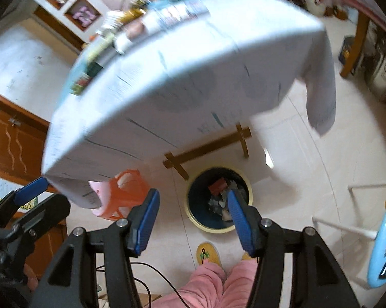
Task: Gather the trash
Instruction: 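Raise both tools back over the table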
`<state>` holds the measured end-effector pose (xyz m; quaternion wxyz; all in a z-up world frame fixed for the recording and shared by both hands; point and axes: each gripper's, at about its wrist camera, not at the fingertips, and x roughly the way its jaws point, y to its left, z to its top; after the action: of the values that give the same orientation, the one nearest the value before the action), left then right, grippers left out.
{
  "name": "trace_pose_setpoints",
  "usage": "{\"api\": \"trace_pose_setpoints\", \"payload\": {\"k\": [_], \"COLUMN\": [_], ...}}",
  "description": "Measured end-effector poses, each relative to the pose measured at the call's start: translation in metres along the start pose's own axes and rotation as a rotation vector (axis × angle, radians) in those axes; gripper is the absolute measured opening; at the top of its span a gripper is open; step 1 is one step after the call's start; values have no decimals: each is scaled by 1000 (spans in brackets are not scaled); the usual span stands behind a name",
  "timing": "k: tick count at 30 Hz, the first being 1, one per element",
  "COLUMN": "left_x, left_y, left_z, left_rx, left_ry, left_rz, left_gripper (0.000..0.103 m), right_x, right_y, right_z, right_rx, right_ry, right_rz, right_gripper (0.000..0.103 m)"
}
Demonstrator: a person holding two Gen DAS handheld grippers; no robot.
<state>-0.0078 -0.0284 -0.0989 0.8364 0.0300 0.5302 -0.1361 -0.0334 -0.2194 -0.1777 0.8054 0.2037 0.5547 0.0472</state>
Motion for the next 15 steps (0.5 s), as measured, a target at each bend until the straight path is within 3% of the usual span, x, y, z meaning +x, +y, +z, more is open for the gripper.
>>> {"api": "trace_pose_setpoints", "payload": {"k": [8, 15], "left_x": [-72, -108], "left_y": [-3, -6], "left_z": [38, 62], "left_rx": [-49, -75], "left_ry": [-153, -243], "left_rz": [-2, 34], "left_gripper": [101, 101], "right_x": [-72, -112], "right_y": [21, 32], "right_z": [35, 58], "right_rx": [-91, -157], "right_ry": [-131, -221], "right_rz": [34, 80], "right_gripper": [56, 57]}}
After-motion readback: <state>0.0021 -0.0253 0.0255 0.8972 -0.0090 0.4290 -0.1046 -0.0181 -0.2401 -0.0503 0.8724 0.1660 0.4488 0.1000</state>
